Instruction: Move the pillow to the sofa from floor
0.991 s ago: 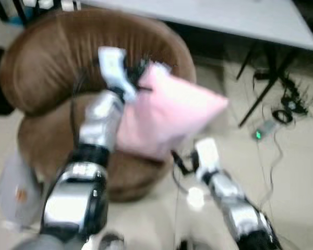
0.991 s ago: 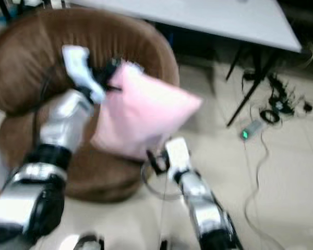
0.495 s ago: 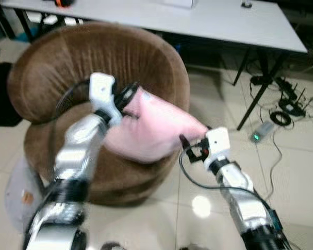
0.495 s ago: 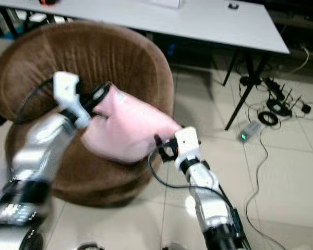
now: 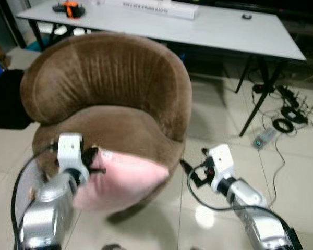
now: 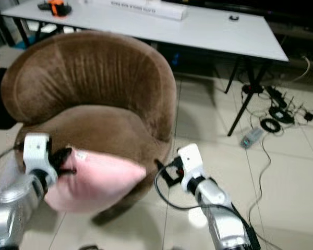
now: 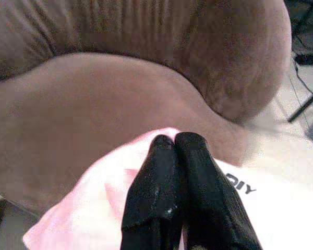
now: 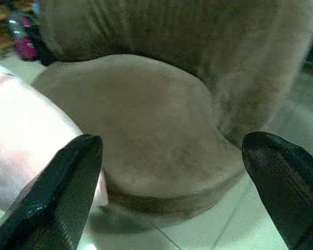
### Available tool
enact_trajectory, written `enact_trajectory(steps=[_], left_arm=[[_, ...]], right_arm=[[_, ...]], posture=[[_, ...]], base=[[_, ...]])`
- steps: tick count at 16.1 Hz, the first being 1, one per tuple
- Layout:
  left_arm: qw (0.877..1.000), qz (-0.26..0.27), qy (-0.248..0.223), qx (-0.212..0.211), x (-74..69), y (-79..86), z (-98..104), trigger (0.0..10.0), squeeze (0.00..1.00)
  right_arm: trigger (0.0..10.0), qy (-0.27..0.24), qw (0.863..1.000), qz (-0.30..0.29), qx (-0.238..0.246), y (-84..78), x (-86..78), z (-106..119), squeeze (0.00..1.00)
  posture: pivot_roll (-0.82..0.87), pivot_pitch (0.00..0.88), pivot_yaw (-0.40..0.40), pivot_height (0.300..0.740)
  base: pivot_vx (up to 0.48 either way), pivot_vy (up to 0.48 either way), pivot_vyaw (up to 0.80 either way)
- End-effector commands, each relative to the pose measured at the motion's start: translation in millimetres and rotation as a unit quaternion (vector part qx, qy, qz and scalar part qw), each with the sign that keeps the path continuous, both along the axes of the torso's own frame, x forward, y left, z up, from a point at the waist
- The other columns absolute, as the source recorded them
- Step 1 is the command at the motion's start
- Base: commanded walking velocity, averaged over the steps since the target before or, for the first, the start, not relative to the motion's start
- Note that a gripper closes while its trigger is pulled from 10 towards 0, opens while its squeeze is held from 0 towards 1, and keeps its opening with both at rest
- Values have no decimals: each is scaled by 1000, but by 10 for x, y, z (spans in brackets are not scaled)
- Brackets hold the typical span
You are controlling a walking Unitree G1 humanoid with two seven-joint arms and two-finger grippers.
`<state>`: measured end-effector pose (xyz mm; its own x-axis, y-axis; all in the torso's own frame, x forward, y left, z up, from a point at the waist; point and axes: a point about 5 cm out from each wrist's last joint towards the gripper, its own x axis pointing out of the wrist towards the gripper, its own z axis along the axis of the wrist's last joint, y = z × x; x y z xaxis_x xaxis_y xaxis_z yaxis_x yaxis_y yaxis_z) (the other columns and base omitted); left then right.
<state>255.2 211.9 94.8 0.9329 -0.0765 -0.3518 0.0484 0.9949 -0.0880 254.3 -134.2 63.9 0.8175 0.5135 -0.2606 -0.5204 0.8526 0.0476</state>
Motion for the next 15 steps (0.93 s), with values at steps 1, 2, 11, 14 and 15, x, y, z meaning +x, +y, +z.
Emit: enact_trajectory(steps=[1,2,11,14,15], left_arm=[[1000,1,-28,4,7,-39,133,0,0],[1000,7,-27,5,-10,-43,138,0,0],[997,10,-81,15,118,-170,380,0,0],[995,-2,-92,25,120,-233,408,0,0],[995,-3,-92,27,119,-244,404,0,0]], right_arm=[[10000,-4,1000,15,12,-8,-11,101,86],[10000,-3,1000,21,12,-17,-22,125,82],[10000,18,999,24,10,-29,-91,150,63],[10000,19,1000,21,9,-30,-89,147,59],[10000,17,1000,17,8,-29,-86,146,63]], posture=[[42,51,-41,740],[42,51,-41,740],[23,66,-47,740],[20,71,-46,740],[20,73,-47,740]], base=[[0,0,0],[0,0,0],[0,0,0],[101,92,0],[319,311,0]])
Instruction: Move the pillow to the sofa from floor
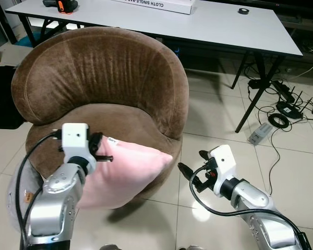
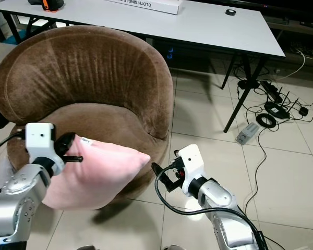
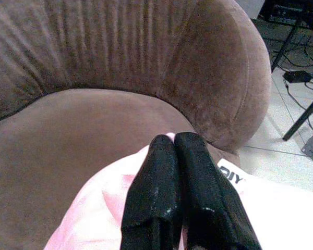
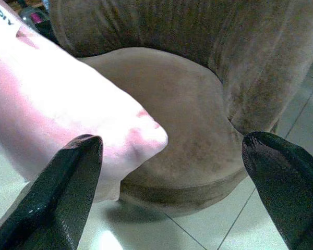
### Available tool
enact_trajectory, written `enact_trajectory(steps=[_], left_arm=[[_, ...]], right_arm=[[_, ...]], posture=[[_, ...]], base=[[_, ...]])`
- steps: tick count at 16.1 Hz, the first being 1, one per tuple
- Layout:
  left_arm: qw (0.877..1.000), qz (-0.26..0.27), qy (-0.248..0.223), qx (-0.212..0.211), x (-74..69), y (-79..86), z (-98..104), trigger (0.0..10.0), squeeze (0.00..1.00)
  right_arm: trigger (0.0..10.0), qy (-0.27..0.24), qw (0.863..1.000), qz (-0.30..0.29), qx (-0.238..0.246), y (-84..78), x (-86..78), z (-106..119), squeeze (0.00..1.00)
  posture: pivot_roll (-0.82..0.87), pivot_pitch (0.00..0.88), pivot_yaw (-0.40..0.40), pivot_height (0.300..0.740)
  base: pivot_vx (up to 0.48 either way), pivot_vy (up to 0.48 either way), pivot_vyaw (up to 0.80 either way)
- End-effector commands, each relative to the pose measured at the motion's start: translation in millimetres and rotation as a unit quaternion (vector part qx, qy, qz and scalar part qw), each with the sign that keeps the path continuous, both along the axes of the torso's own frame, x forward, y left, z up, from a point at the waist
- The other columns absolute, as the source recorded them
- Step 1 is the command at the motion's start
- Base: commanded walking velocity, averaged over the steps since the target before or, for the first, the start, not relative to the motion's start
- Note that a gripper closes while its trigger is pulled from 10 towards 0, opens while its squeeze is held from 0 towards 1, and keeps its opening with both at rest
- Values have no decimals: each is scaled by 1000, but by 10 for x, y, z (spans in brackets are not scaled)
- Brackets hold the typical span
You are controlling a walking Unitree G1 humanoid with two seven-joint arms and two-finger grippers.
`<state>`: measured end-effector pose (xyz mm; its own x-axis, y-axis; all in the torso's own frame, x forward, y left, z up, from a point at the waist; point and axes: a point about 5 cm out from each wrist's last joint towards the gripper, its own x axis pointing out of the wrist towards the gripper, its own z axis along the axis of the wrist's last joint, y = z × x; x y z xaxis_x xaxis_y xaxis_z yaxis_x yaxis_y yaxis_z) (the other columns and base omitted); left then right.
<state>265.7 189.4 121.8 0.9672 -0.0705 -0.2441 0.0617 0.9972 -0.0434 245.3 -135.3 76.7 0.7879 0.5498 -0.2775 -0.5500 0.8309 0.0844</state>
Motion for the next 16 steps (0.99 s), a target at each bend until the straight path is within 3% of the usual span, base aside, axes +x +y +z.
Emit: enact_trajectory(steps=[1,8,16], left_arm=[[999,1,-32,8,14,-28,116,0,0],[1000,-10,-20,7,-2,-93,36,0,0],[999,3,-48,20,208,-4,203,0,0]], right_arm=[[10000,-4,1000,-15,-2,-24,10,19,59],[10000,-3,1000,-24,-5,-7,-15,-3,67],[10000,2,1000,-17,-1,59,-45,-29,63]], posture=[[19,76,-48,740],[6,85,-54,740],[4,91,-44,740]], base=[[360,319,0],[393,173,0],[434,63,0]])
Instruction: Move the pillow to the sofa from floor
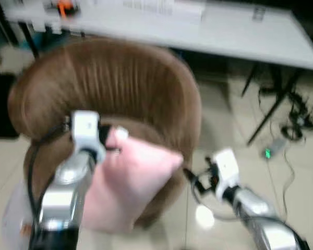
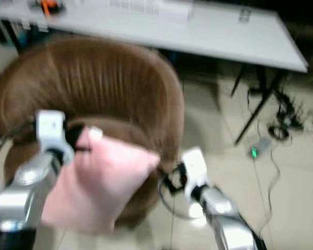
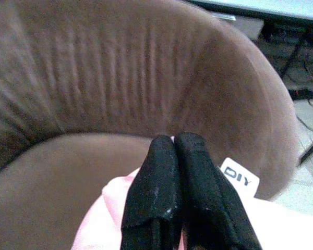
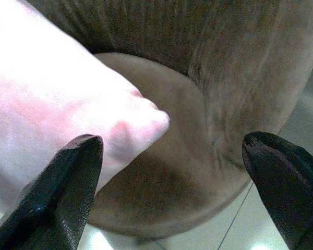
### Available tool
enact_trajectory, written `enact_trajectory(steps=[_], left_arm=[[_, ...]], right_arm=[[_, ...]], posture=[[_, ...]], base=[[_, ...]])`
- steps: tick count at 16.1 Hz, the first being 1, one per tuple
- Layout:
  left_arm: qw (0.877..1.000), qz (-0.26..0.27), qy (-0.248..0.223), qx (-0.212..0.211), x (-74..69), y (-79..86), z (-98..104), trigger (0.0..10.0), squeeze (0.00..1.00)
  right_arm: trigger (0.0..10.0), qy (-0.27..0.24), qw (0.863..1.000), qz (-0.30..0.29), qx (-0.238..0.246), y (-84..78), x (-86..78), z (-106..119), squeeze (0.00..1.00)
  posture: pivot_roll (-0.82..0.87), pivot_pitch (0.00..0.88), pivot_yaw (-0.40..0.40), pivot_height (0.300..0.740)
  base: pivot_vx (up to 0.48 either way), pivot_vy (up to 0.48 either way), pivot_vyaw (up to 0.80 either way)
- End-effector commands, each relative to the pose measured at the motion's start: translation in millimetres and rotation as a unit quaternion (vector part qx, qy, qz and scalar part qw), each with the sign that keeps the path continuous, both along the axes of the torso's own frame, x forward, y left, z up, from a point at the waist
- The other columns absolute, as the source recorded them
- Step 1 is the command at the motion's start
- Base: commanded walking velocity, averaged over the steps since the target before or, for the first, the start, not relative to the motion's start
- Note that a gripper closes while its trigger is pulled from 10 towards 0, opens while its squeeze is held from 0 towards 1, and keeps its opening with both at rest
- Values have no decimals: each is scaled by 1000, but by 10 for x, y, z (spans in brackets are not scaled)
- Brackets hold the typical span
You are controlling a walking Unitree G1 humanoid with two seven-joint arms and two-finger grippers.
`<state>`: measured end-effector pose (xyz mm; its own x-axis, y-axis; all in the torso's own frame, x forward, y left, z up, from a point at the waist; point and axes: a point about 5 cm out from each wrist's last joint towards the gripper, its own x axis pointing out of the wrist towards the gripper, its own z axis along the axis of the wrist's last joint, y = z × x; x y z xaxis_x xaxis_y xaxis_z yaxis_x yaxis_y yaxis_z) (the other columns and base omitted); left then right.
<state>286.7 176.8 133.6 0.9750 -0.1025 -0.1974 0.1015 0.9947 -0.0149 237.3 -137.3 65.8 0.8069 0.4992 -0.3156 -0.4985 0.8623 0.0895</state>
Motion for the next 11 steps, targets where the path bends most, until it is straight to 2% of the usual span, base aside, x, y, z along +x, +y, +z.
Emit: enact_trajectory(steps=[1,6,8,10,11], left_arm=[[1000,18,-21,11,18,125,87,0,0],[997,41,-52,42,400,415,335,0,0],[994,45,-62,72,634,602,446,0,0],[993,41,-53,99,802,695,466,0,0],[991,23,-51,118,865,684,466,0,0]], right_arm=[[10000,-15,1000,11,8,79,31,76,67],[10000,-12,1000,13,15,134,15,66,67],[10000,-12,1000,12,19,166,9,63,67],[10000,-12,1000,9,24,194,-6,59,67],[10000,-12,1000,7,24,200,-19,52,71]], posture=[[4,94,-42,740],[3,99,-33,740],[-6,101,-22,740],[-14,102,-13,740],[-19,103,-8,740]], base=[[0,0,0],[0,0,0],[0,0,0],[0,0,0],[0,0,0]])
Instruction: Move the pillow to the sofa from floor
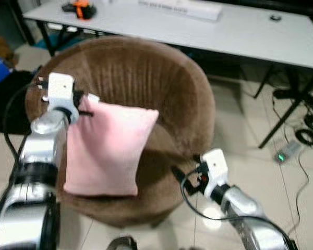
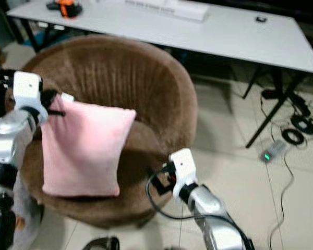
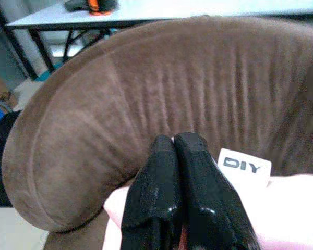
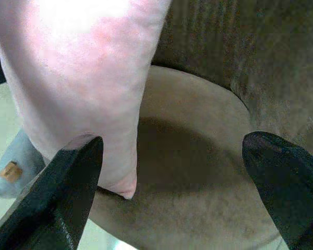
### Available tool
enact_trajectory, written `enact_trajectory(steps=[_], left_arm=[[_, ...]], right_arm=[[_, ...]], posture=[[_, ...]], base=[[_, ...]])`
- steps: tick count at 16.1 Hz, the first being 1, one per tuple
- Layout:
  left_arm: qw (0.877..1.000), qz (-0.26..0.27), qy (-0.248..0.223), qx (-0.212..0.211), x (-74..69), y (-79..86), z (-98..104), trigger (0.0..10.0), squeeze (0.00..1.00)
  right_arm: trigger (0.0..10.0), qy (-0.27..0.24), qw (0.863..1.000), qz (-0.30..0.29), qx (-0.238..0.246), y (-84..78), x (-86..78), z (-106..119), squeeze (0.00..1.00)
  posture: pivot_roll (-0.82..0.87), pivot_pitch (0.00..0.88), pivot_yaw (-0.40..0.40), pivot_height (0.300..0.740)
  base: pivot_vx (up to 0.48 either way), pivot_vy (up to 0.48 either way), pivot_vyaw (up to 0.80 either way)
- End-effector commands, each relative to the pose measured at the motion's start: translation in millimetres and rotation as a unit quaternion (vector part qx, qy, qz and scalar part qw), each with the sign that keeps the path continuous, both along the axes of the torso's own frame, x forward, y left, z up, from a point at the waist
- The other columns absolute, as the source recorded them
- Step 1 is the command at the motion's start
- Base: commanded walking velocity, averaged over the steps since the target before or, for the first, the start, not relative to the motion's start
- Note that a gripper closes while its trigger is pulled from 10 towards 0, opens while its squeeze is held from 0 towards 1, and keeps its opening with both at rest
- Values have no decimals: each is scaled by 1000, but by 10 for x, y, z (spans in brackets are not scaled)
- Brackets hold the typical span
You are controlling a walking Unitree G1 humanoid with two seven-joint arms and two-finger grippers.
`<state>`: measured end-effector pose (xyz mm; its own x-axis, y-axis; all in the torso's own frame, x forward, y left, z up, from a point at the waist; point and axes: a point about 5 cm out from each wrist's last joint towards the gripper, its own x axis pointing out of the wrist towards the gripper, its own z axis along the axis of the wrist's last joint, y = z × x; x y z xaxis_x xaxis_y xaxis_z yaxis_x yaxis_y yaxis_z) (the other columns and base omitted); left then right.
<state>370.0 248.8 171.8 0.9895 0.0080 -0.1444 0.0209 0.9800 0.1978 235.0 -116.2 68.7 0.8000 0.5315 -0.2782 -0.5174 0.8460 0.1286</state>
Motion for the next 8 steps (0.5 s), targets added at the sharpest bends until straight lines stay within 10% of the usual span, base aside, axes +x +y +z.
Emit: enact_trajectory(steps=[1,8], left_arm=[[999,-20,-14,38,91,-21,85,0,0],[992,49,19,116,177,315,169,0,0]], right_arm=[[10000,-4,1000,-4,-1,3,-14,13,67],[10000,3,1000,-20,2,14,-112,-23,67]], posture=[[-33,102,-6,740],[-86,102,12,740]], base=[[0,0,0],[0,0,0]])
